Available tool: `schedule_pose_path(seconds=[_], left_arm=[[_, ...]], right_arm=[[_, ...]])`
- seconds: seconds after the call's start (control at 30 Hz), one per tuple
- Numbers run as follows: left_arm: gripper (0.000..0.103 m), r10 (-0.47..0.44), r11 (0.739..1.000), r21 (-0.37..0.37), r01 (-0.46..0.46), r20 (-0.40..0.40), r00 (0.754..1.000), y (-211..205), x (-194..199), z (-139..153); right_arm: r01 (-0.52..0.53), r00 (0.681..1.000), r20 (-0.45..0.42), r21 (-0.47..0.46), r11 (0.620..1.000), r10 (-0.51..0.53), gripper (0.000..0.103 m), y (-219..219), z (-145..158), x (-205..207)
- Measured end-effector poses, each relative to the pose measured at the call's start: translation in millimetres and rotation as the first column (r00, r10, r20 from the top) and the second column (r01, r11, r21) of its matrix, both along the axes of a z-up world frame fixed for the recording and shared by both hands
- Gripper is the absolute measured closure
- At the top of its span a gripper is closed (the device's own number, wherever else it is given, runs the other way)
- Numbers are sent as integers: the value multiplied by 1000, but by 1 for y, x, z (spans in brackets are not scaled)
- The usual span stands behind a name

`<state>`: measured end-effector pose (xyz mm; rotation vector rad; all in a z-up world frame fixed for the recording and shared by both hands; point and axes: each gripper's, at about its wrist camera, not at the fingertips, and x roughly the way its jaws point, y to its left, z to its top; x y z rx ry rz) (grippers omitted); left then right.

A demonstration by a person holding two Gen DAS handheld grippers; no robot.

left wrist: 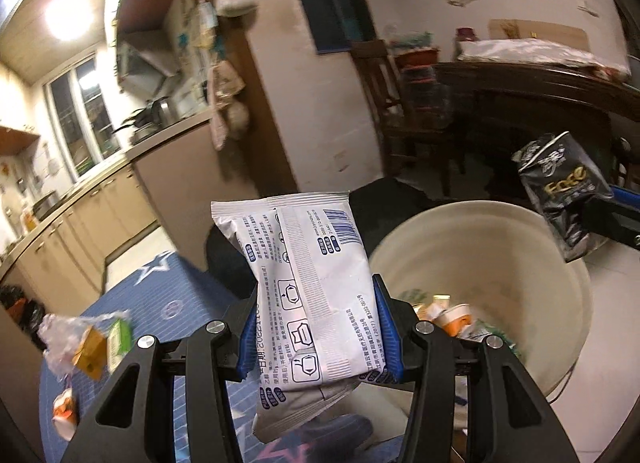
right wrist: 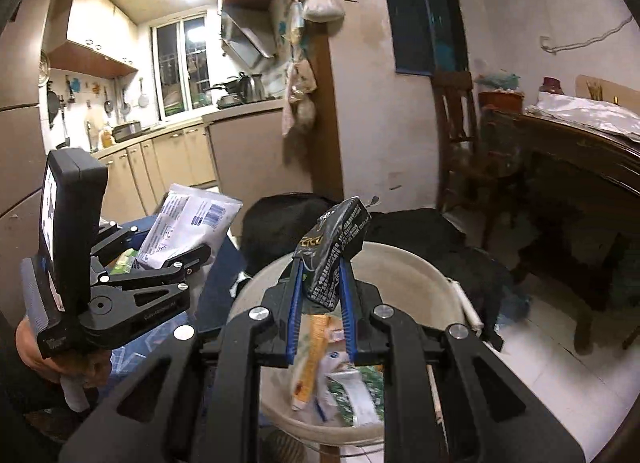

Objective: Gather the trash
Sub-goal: 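Carry the wipe packet and black sachet over the white bucket with both tools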

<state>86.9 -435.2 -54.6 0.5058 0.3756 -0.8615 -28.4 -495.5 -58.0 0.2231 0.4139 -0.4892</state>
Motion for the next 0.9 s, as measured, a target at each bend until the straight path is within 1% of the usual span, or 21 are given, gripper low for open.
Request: schedule_pose_path(seconds=[0.13, 0.23, 0.37, 0.53, 0.8, 0.83, 0.87, 0.9], left_arm=[[52, -61, 998, 13, 62, -31, 998, -20, -7, -9], [52, -122, 992, 27, 124, -67, 990, -30, -12, -17], [52, -153, 986, 42, 159, -117, 981, -39, -10, -27], [52, -170, 982, 55, 178, -124, 978, -45, -10, -35], [52, -195, 978, 51, 202, -116, 974, -47, -8, -34], [52, -201, 977, 52, 208, -114, 973, -49, -9, -34], [51, -208, 975, 52, 215, -119, 971, -51, -8, -34], [50, -214, 973, 54, 223, -127, 968, -53, -8, -34]], right_arm=[[26, 999, -27, 4, 1000, -26, 87, -11, -8, -3], [41, 998, -56, 7, 999, -41, 87, -21, -16, -1], [50, 995, -87, 5, 999, -49, 87, -32, -25, 2], [54, 994, -97, 2, 999, -54, 87, -37, -27, 6], [47, 992, -117, 15, 999, -45, 86, -41, -31, 13], [43, 992, -123, 23, 999, -39, 83, -42, -31, 15], [44, 991, -128, 32, 999, -40, 82, -44, -32, 17], [45, 991, -129, 41, 998, -39, 71, -47, -33, 18]])
